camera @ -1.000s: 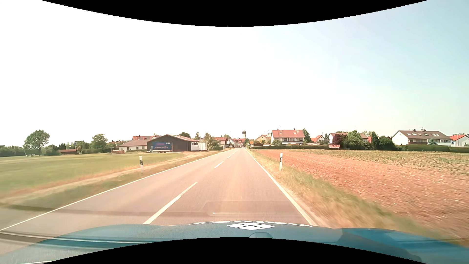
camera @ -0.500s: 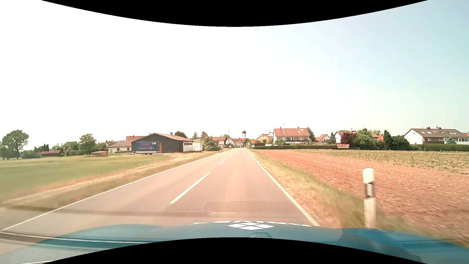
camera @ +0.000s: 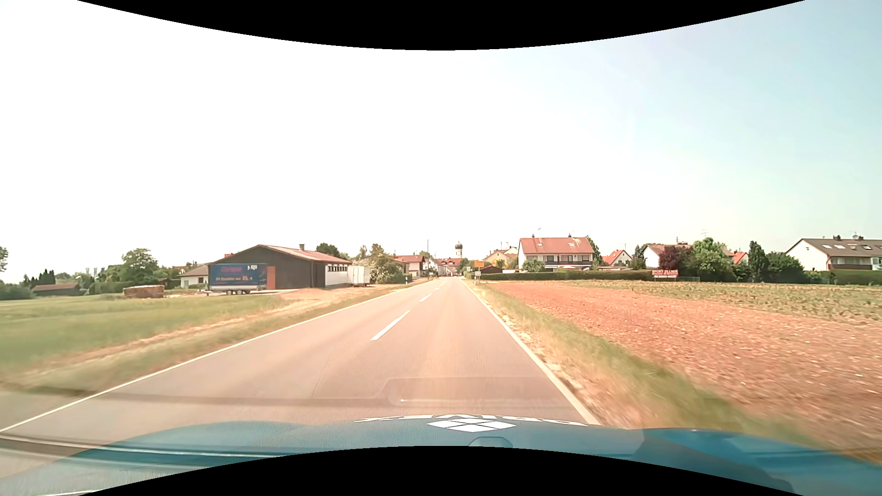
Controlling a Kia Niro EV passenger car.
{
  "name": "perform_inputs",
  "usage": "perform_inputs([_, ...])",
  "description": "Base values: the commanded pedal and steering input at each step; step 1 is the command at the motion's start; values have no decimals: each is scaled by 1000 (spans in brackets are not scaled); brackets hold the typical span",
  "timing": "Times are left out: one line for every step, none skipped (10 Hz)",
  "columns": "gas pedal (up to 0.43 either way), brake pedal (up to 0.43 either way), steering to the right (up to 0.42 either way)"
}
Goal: Follow the waypoints while adhering to traffic rules and regulations
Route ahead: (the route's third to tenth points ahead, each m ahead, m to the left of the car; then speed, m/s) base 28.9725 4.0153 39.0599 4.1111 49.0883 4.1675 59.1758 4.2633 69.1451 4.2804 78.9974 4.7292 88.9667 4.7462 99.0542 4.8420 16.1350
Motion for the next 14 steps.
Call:
perform_inputs([8,0,-2])
perform_inputs([8,0,-2])
perform_inputs([8,0,-2])
perform_inputs([8,0,-2])
perform_inputs([8,0,-2])
perform_inputs([8,0,-2])
perform_inputs([8,0,-1])
perform_inputs([8,0,-2])
perform_inputs([8,0,-3])
perform_inputs([20,0,-3])
perform_inputs([47,0,-3])
perform_inputs([47,0,-2])
perform_inputs([47,0,-2])
perform_inputs([47,0,-3])
